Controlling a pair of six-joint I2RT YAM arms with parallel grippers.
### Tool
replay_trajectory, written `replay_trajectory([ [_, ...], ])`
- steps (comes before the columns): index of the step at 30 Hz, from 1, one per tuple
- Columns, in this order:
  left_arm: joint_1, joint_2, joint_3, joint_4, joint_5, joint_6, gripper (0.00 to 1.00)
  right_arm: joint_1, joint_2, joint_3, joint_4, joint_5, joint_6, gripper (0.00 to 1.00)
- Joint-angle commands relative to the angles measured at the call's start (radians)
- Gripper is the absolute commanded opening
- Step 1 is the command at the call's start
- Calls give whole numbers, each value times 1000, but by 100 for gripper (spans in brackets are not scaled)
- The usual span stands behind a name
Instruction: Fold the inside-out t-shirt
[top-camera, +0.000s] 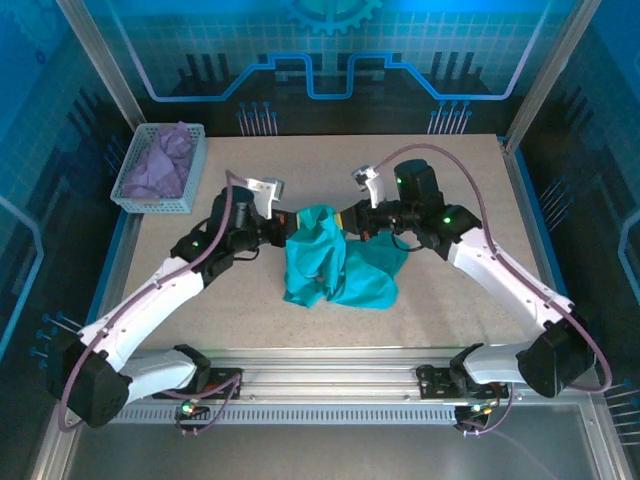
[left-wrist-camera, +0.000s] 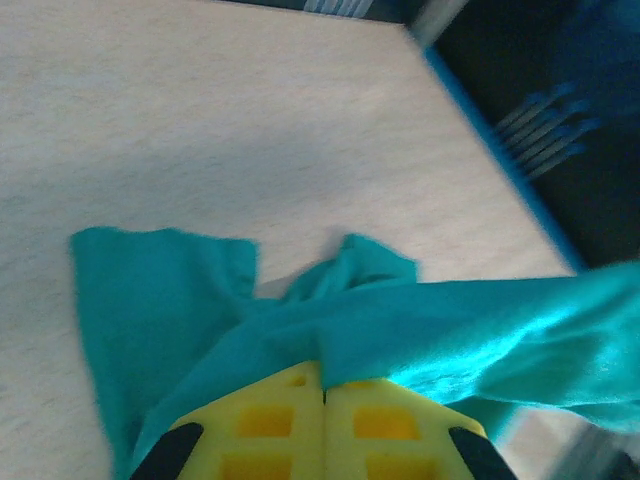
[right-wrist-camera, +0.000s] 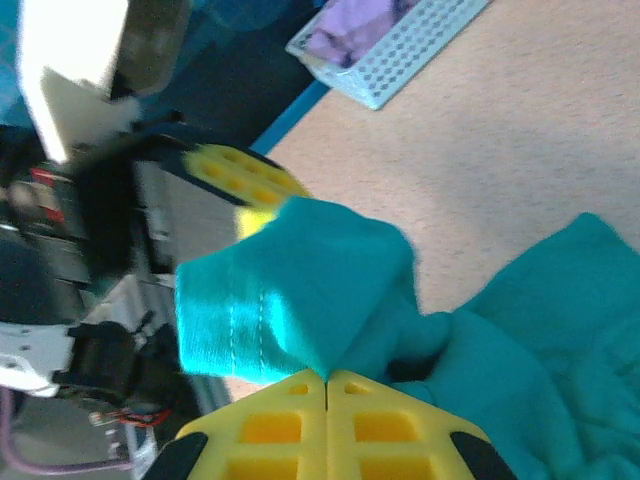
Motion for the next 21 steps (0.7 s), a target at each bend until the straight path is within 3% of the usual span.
replay_trajectory([
  [1,40,-88,-58,169,379,-120,0,-4,-48,-30,-37,92,-86,0],
  [4,60,-134,-121,267,502,-203,0,-6,-43,-40,3,24,-118,0],
  [6,80,-148,-136,255,490,-227,0,-6,-34,-42,25,-42,-135,0],
  [9,119,-147,-127,162,369,-232,8,-5,-24,-57,79,-171,-140,0],
  [11,127,-131,-102,82,275,-201,23,-4,-19,-68,117,-244,-133,0],
  [13,127,-111,-67,7,196,-165,29,-2,-16,-79,148,-286,-119,0],
  [17,121,-118,-24,-115,21,-102,48,1,-15,-92,182,-287,-84,0],
  [21,59,-192,-30,-184,-126,-17,56,0,7,-84,198,-253,-25,0],
])
